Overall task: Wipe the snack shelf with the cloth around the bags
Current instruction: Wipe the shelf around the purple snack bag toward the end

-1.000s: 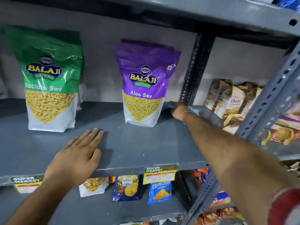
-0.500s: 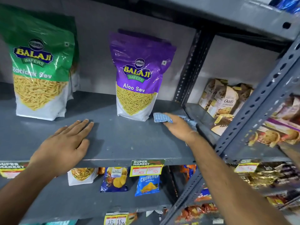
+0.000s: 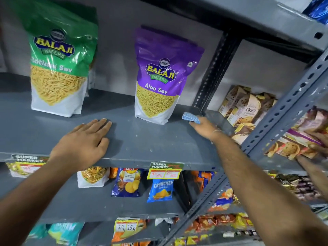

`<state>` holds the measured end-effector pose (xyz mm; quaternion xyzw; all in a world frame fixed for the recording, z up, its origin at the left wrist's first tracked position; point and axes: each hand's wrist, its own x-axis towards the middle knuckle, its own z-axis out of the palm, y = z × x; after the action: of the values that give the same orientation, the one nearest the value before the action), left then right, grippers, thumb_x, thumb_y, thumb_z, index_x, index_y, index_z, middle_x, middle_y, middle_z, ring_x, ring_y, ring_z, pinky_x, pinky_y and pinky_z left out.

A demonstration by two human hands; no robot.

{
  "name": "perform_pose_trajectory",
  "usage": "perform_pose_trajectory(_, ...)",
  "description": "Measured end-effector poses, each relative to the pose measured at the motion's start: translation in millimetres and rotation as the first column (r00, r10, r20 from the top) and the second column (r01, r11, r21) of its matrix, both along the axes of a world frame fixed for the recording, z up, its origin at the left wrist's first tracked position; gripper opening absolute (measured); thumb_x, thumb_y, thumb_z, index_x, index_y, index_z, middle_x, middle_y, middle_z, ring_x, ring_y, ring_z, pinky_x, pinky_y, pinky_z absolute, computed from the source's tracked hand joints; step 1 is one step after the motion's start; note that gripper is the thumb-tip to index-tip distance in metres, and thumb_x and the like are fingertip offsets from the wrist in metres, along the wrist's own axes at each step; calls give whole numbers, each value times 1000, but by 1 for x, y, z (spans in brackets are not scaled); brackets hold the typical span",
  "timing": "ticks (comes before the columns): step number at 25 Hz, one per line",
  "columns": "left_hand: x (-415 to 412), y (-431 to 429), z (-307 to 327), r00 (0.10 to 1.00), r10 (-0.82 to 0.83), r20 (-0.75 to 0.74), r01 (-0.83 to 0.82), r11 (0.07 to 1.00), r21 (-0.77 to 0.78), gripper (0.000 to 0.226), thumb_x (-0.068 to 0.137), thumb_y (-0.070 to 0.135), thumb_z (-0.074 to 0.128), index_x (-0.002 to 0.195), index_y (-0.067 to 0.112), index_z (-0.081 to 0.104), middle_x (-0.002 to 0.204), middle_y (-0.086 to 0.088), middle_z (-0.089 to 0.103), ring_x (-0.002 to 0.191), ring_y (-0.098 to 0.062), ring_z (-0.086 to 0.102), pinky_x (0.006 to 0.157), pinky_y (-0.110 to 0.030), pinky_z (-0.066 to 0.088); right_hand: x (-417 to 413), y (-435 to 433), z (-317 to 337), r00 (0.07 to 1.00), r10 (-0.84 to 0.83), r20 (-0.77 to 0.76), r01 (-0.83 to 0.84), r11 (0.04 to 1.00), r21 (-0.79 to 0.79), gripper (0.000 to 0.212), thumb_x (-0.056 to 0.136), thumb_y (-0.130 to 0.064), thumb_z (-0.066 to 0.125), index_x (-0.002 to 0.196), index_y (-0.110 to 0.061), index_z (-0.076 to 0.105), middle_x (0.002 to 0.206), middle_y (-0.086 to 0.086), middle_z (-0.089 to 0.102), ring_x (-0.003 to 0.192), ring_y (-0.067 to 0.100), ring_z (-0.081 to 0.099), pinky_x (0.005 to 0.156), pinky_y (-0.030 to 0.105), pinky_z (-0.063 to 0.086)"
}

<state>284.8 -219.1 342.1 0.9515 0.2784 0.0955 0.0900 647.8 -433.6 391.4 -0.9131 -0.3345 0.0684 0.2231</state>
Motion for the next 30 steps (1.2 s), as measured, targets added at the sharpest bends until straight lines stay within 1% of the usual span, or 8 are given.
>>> perform_pose_trajectory(3, 1, 1, -2, 1000, -5, 8, 5, 1000, 2, 84, 86, 55, 2, 166, 32, 16, 175, 11, 13, 161, -10, 11, 131, -34, 9, -21, 2, -11, 996, 11, -89, -6, 998, 58, 53, 100, -32, 51, 151, -23, 40, 161, 0, 33, 150, 19, 28, 121, 29, 19)
perform_pose_trajectory(9, 0, 0, -3, 1000, -4, 14, 4, 1000, 16, 86, 86, 54, 1, 165, 29, 19, 175, 7, 16, 161, -13, 15, 132, -37, 12, -101, -35, -14, 965, 220, -145, -205, 973, 109, 53, 100, -27, 54, 147, -46, 39, 159, -15, 31, 147, 4, 25, 121, 28, 19)
perform_pose_trajectory(12, -1, -2, 1, 1000, -7, 8, 7, 1000, 10, 84, 87, 53, 2, 166, 27, 18, 175, 5, 15, 162, -15, 13, 132, -37, 11, -149, -41, -19, 955, 263, -136, -240, 957, 165, 46, 100, -23, 54, 142, -40, 49, 149, -18, 43, 140, -1, 35, 117, 24, 26)
perform_pose_trajectory(15, -2, -2, 1, 1000, -16, 6, 16, 1000, 10, 81, 90, 52, 4, 166, 26, 17, 176, 3, 13, 162, -16, 11, 132, -38, 10, -161, -38, -1, 1000, -4, -5, 5, 951, 309, 28, 101, -23, 51, 125, -29, 63, 114, -1, 71, 101, 18, 66, 84, 32, 50)
perform_pose_trajectory(17, -3, -2, 0, 1000, -20, 7, 20, 1000, 9, 80, 92, 51, 5, 166, 24, 15, 176, 2, 12, 162, -16, 10, 132, -38, 9, -141, -40, 9, 978, -182, 100, 145, 942, 304, 29, 101, -23, 49, 128, -22, 61, 106, 3, 70, 89, 23, 63, 75, 31, 45)
perform_pose_trajectory(20, -3, -2, 0, 1000, -26, 5, 26, 999, 23, 77, 94, 50, 7, 166, 23, 14, 176, 1, 11, 162, -18, 10, 132, -39, 9, -111, -49, -3, 973, -226, 43, 219, 969, 116, 43, 101, -36, 46, 142, -22, 49, 135, 8, 61, 123, 33, 57, 101, 40, 45)
perform_pose_trajectory(22, -2, -3, -1, 1000, -26, 6, 26, 999, 34, 75, 96, 48, 9, 166, 22, 13, 176, 0, 11, 163, -19, 10, 132, -40, 9, -112, -49, -16, 981, -194, 17, 194, 981, 9, 54, 101, -42, 43, 152, -26, 36, 155, 2, 43, 142, 30, 40, 118, 46, 31)
perform_pose_trajectory(30, -2, -6, 1, 999, -30, -27, 31, 999, 45, 67, 105, 41, 15, 166, 17, 9, 176, -4, 7, 163, -21, 7, 132, -41, 8, -172, -2, -25, 992, 0, 126, -9, 998, 69, 52, 99, -35, 50, 150, -24, 41, 157, -4, 42, 146, 17, 37, 122, 34, 24)
